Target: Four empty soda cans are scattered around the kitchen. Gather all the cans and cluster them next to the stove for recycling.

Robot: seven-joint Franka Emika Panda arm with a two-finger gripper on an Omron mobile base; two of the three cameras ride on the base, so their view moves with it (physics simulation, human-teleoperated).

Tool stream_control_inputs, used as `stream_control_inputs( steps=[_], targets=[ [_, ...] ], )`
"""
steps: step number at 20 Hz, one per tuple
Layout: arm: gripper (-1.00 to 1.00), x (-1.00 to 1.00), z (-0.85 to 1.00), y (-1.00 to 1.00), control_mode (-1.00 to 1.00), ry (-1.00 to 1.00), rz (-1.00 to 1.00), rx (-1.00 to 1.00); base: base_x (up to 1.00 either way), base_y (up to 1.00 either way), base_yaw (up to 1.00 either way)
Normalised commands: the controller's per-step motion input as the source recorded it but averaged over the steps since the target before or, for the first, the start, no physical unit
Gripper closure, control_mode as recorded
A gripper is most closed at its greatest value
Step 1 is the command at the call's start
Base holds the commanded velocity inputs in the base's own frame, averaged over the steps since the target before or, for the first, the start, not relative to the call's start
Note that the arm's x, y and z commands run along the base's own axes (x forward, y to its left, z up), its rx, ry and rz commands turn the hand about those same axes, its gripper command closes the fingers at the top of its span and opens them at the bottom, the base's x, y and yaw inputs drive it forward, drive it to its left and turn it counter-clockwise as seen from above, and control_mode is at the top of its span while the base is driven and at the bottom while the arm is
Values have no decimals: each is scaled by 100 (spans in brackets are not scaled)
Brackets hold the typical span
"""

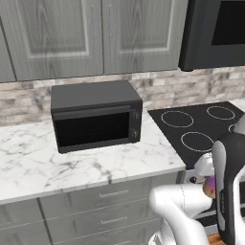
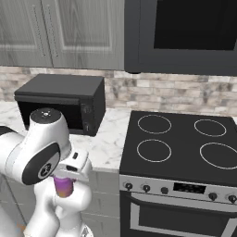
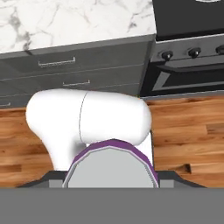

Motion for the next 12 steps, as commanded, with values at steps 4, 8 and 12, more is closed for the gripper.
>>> stream_control_inputs(
  steps=[4,8,12],
  targets=[
    [100,0,0,0,100,0,0,0,-90,0,-4],
    [100,0,0,0,100,0,0,0,-85,-6,-3],
    [100,0,0,0,100,0,0,0,-51,-28,-1]
  ],
)
